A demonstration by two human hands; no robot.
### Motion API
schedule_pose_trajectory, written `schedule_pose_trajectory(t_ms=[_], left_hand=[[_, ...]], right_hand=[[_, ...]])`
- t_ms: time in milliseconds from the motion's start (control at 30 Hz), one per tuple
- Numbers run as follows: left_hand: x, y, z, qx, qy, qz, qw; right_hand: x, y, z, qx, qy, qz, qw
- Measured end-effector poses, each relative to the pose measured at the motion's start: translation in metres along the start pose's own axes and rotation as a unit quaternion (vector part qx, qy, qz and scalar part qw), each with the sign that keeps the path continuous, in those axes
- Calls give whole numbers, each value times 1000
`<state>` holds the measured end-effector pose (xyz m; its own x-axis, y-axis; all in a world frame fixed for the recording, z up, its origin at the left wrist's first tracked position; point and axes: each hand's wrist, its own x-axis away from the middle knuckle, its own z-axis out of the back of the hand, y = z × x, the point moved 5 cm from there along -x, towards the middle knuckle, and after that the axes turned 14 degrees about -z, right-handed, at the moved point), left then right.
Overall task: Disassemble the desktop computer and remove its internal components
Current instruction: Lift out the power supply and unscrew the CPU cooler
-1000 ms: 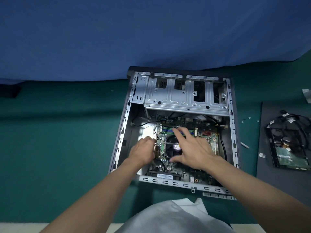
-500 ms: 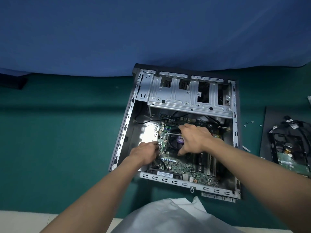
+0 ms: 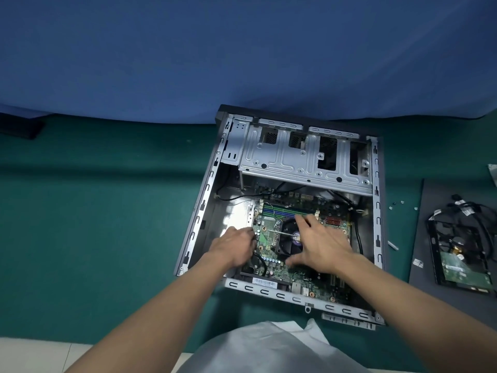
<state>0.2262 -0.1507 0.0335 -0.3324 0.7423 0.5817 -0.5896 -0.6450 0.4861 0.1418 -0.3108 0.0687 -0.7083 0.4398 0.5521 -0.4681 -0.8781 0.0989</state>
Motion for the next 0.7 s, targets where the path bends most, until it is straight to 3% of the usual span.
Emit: schedule_pose_trajectory(t_ms=[167,333,500,700], left_hand=[[-2,-1,0,6,-20,-9,1000],[-4,-1,-2,-1,-52,-20,998],[-5,-3,-6,3,-77,-17,997],[-4,-2,-7,20,-89,-9,996]], right_hand=[[-12,-27,41,-92,111,63,988],[-39,-68,47,-80,64,134,986],[-64,-82,38,-33,64,111,991],[-79,-87,33,-56,20,66,996]])
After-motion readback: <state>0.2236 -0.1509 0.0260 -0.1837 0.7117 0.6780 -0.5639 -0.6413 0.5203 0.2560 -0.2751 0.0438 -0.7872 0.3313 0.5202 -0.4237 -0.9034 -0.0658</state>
